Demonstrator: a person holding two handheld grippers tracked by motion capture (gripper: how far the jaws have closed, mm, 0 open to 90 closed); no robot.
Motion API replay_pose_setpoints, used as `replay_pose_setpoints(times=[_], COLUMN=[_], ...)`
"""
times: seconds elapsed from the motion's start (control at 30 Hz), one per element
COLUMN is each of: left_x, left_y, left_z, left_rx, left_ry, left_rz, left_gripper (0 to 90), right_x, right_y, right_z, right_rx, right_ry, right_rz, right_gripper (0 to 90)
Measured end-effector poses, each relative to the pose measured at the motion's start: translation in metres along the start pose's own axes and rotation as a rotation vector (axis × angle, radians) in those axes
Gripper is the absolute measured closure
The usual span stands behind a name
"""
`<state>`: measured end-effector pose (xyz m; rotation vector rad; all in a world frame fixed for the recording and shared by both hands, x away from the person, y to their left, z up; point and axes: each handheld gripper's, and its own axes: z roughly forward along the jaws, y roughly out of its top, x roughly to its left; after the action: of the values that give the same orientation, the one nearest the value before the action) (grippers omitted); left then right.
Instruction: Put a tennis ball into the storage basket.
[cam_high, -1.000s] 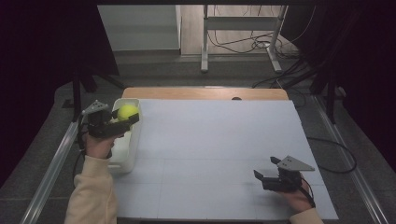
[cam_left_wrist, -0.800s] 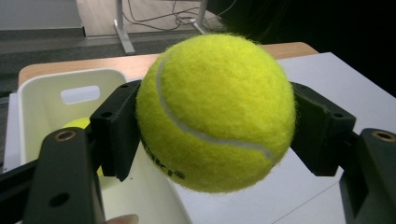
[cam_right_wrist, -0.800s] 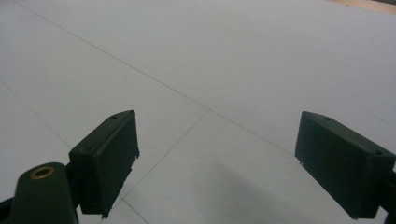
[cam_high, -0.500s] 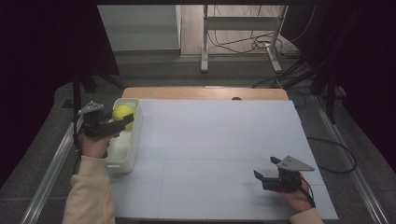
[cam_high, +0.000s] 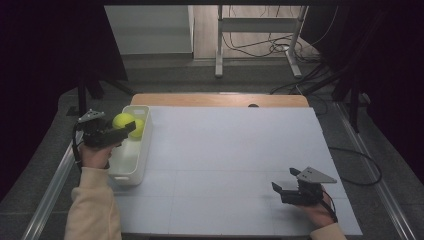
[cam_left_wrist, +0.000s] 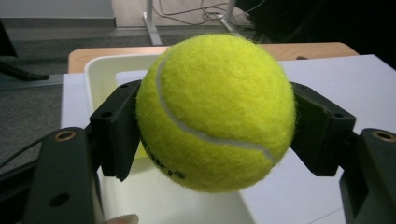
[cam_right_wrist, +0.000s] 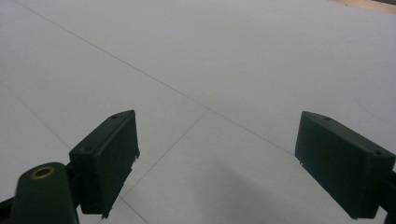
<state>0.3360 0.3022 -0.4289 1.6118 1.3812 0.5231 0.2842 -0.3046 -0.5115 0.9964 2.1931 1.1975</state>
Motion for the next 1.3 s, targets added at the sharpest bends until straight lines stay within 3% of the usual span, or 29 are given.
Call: replay_pose_setpoints(times=[0.3,0.9,1.3], left_x=[0.010,0.010,0.009], left_y=[-0.002,-0.004,-0.005], left_z=[-0.003,0.003,0.015], left_rx=[-0.005,0.028,0.095], left_ry=[0.020,0.040,0.066], left_rz=[-0.025,-0.011,0.013], left_gripper=[26.8,26.8,26.8], right_x=[0.000,0.000,0.000], right_y=[0.000,0.000,0.000], right_z=[0.000,0.000,0.000], right_rx=[0.005,0.001,0.003], right_ry=[-0.001,0.001,0.002], right_rz=[-0.001,0.001,-0.002], right_gripper=[14.2,14.2,14.2])
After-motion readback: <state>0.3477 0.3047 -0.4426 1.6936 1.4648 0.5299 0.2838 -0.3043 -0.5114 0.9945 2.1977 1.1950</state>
